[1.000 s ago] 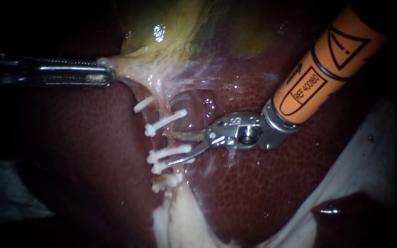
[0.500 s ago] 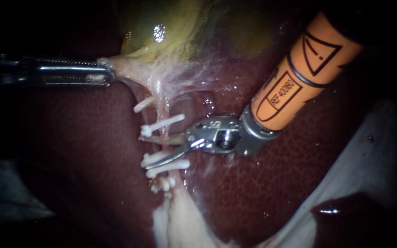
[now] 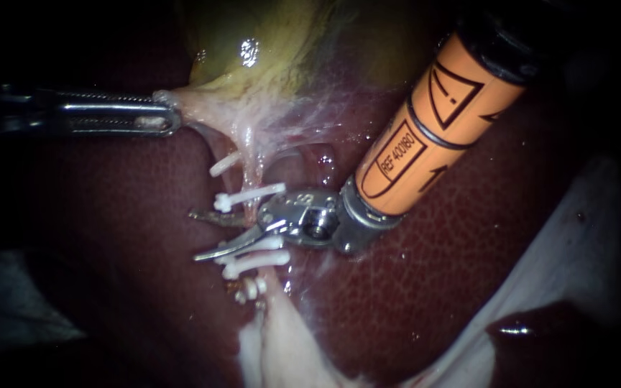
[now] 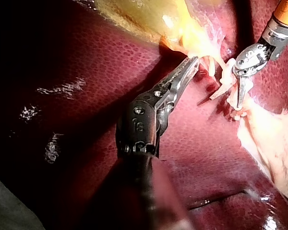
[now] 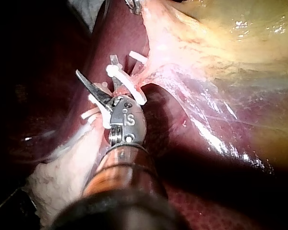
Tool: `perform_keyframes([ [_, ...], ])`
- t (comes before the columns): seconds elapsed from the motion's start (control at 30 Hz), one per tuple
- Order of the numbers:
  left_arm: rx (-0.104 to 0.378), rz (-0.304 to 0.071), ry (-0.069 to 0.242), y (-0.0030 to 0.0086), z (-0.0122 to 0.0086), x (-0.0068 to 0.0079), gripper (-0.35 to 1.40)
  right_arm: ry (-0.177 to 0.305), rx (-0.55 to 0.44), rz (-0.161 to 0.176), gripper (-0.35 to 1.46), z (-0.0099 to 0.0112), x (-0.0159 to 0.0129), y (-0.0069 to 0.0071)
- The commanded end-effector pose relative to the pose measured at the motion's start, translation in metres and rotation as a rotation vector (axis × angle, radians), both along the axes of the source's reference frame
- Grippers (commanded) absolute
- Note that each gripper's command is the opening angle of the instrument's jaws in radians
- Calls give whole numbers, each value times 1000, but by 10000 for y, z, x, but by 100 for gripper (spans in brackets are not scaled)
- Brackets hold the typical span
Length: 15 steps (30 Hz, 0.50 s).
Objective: Go to the cutting position right tube
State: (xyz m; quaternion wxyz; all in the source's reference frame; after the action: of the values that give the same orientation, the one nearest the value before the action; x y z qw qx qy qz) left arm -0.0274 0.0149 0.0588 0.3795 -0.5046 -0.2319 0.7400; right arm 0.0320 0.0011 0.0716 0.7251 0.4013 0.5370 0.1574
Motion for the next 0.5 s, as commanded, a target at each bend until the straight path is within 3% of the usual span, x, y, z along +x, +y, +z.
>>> perform_keyframes([
  [0.03, 0, 0, 0, 0, 0, 0, -35, 4, 1, 0, 130, -4, -1, 0],
  [0.33, 0, 1, 0, 0, 0, 2, -35, 27, 22, -4, 130, -45, -3, -1],
  [0.5, 0, 1, 0, 0, 0, 2, -35, 33, 29, -2, 130, -56, -2, 0],
])
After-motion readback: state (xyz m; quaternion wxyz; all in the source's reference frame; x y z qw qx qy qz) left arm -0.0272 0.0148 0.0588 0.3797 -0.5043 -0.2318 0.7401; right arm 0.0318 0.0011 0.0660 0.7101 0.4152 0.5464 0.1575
